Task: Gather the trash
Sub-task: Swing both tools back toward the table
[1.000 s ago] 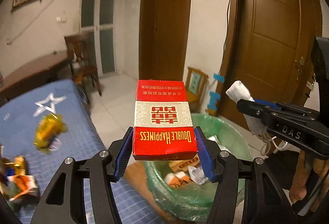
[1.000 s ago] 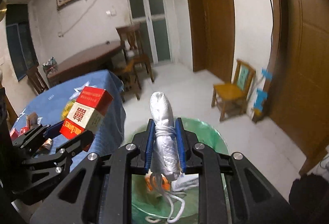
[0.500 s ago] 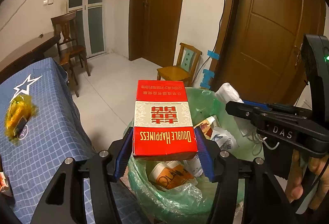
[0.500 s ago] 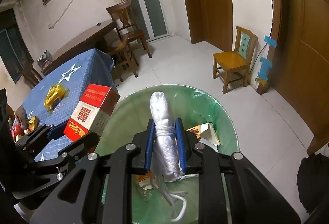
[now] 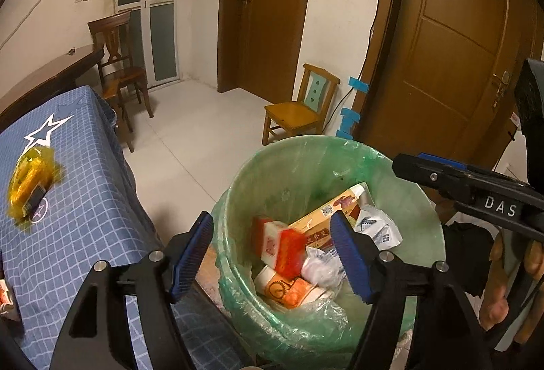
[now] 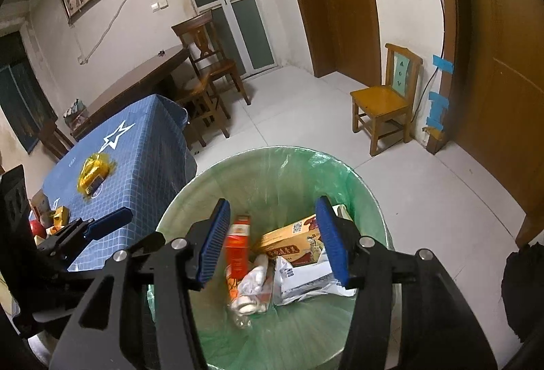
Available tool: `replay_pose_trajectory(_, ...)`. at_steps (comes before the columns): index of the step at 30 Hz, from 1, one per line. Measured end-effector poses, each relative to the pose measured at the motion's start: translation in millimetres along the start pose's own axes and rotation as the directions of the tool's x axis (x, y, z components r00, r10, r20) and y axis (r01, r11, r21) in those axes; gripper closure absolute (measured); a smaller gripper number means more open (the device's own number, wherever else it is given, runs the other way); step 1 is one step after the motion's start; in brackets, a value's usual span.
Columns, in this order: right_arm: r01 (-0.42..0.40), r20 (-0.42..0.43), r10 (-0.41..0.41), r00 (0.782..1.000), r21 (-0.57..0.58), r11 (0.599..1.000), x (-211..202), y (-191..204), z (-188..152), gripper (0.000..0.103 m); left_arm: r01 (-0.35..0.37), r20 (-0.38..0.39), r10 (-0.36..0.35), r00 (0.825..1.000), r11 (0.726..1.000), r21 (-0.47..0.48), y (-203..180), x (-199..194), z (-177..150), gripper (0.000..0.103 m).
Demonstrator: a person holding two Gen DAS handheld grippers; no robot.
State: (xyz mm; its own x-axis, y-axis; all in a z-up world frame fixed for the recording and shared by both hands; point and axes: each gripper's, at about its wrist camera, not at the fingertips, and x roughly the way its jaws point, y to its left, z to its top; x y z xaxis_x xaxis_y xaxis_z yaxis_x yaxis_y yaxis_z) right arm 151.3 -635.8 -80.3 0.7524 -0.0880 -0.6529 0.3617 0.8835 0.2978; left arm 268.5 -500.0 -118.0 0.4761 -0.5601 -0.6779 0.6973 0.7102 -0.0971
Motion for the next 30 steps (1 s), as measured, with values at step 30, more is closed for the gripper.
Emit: replay_pose_trajectory(30,-0.424,-0.136,0.402,0.906,-0.319,0.848,-36,217,-112,0.037,-0.255,-0.059,0.249,0.967,0.913,-0.318,263,-252,-170,0.031)
